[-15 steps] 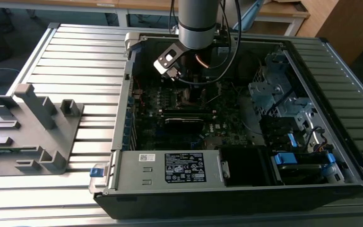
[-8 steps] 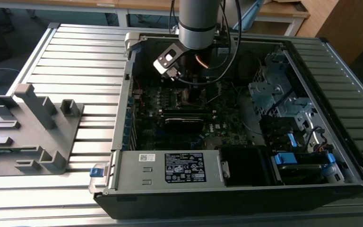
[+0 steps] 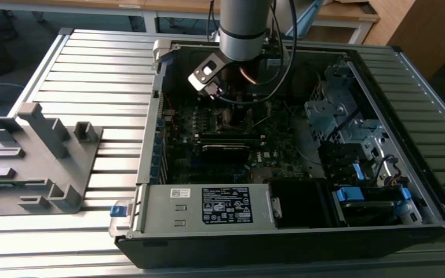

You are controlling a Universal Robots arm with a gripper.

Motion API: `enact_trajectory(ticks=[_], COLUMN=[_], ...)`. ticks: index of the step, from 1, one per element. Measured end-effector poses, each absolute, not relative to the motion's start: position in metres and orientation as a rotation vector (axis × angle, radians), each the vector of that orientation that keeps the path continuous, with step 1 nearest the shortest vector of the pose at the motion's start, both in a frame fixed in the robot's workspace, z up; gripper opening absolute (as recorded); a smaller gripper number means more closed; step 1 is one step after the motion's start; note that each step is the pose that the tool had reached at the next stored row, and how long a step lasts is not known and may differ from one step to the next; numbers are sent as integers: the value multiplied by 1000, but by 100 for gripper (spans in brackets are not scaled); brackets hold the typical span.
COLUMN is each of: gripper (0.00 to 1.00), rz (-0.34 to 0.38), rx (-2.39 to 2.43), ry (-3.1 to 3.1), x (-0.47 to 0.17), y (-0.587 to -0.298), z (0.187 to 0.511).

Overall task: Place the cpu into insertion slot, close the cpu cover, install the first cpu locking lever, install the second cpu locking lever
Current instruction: 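Place the cpu into insertion slot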

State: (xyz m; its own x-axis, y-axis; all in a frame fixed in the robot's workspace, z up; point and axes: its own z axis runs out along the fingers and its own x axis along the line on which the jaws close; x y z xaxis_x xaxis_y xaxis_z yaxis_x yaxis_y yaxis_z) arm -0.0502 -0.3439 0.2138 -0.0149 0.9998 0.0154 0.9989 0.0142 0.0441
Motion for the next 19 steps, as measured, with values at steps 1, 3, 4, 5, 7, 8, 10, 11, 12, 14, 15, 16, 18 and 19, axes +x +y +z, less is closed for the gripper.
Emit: enact_trajectory(ticks=[1,3,4,5,7,8,10,11,12,14,15,16,18,19], gripper=[54,54,54,54,54,54,54,54,54,54,54,54,54,54], rz=[66,66,66,66,66,66,66,66,66,66,66,66,65,65], rx=[2188,2188,2188,2188,2189,2190,2192,2194,2195,2200,2205,2209,2214,2215], ry=[2225,2225,2225,2225,2225,2224,2221,2220,2218,2213,2208,2204,2199,2198], x=[-50,-50,-50,-50,-50,-50,-50,-50,-50,-50,-50,-50,-50,-50], y=[-344,-344,-344,-344,-344,-344,-343,-342,-342,-342,-342,-342,-341,-341], z=[214,213,213,212,210,210,209,208,208,206,206,205,204,204])
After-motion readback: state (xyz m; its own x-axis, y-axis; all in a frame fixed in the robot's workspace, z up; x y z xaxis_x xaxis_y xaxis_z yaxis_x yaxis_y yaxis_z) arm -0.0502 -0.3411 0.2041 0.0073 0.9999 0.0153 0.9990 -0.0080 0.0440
